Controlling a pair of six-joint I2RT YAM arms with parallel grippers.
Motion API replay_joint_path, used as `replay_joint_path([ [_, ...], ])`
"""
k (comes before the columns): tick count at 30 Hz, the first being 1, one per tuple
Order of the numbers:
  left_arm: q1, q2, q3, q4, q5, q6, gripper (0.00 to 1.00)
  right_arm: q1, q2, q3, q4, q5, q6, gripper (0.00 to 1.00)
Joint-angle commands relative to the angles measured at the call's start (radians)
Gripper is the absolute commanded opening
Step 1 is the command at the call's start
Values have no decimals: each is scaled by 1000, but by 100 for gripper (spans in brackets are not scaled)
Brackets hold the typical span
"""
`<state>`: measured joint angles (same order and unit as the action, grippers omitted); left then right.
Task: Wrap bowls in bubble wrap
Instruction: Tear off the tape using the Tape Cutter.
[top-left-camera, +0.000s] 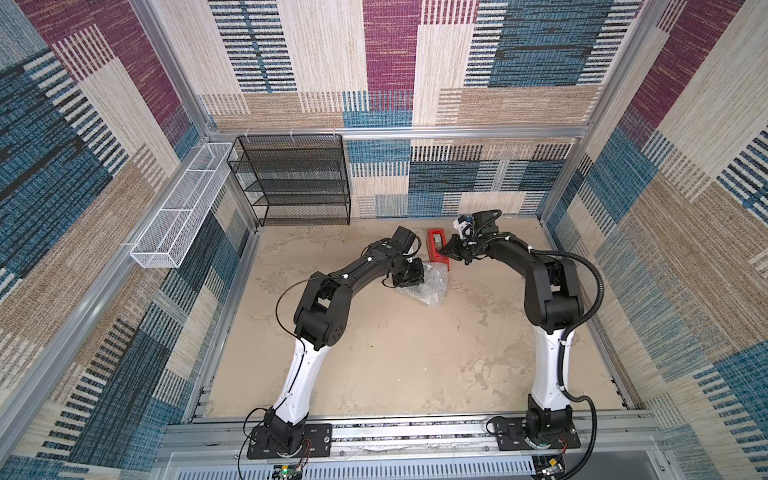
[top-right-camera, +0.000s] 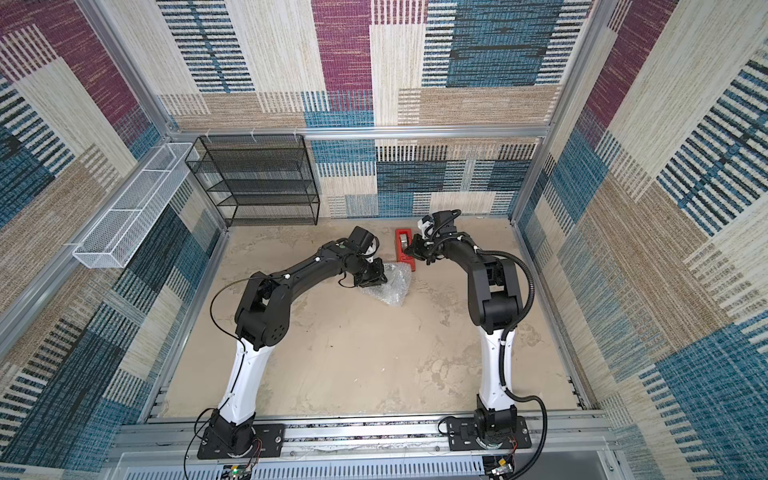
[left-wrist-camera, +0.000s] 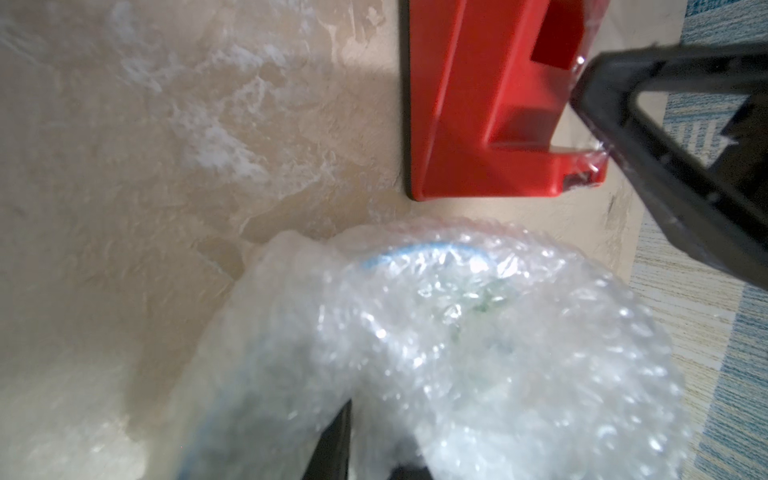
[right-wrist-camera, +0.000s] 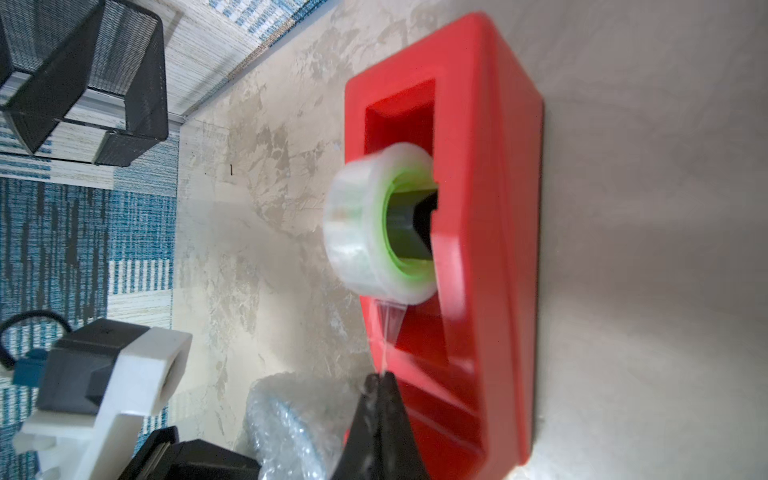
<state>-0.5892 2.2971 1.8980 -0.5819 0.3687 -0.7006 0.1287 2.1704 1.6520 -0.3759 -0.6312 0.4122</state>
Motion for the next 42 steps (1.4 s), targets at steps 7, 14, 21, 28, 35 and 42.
replay_joint_path([
  [7,-1,3,7,-49,-18,29,19,-16,-77,-65,76,-102,52,0],
  [14,-2,7,8,-49,-17,27,19,-41,-129,-137,96,-121,62,0],
  [21,-2,10,12,-58,-22,26,19,-57,-188,-203,121,-130,79,0],
  [28,-6,11,7,-61,-19,26,19,-61,-242,-233,128,-146,90,0],
  [35,-9,9,4,-61,-20,24,19,-66,-253,-189,122,-193,109,0],
  [42,-14,11,7,-61,-21,21,19,-69,-288,-184,103,-189,106,0],
])
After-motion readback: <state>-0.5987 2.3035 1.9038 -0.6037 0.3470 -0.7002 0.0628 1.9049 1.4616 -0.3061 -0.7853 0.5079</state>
